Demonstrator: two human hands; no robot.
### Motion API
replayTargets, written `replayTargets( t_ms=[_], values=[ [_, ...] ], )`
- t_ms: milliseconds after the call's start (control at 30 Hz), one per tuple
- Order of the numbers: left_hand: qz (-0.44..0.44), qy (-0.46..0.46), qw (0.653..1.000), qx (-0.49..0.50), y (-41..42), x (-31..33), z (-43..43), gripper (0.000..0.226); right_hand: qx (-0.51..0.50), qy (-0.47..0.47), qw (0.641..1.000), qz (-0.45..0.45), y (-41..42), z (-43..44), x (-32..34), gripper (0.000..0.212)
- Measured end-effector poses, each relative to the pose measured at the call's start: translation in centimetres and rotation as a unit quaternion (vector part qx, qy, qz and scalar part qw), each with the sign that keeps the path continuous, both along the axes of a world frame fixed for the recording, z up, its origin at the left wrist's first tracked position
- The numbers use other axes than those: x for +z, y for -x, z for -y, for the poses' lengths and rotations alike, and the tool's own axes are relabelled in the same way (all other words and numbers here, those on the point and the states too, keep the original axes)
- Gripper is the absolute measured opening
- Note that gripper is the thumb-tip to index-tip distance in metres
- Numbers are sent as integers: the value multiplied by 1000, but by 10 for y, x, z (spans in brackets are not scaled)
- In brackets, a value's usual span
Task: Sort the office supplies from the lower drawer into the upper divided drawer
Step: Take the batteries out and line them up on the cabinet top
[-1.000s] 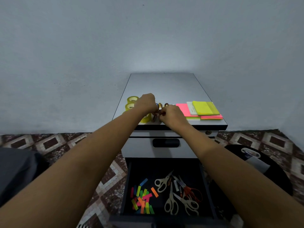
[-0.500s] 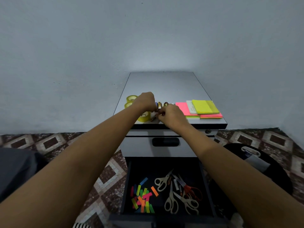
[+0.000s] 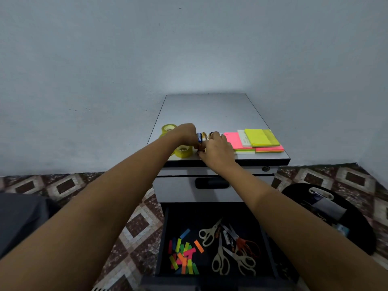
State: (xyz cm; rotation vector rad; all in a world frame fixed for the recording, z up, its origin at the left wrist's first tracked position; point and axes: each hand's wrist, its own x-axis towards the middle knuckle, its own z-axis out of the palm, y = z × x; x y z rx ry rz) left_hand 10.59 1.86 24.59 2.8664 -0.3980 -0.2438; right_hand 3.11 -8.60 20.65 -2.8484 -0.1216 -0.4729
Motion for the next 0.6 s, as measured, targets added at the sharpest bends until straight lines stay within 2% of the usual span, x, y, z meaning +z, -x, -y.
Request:
replayTargets(
  t_ms=[267,467,600],
  values=[
    [15,-6,1000,-2,-1,-5,2,31,-4,-56,998,1,-4,4,-4,28],
    [33,14,999,-12,3,-5,1,17,4,-74,997,-2,-6,9,-2,30],
    [98,112,989,-3,24,5,-5,15,19,-111,993,20,3,15,3,26]
  ],
)
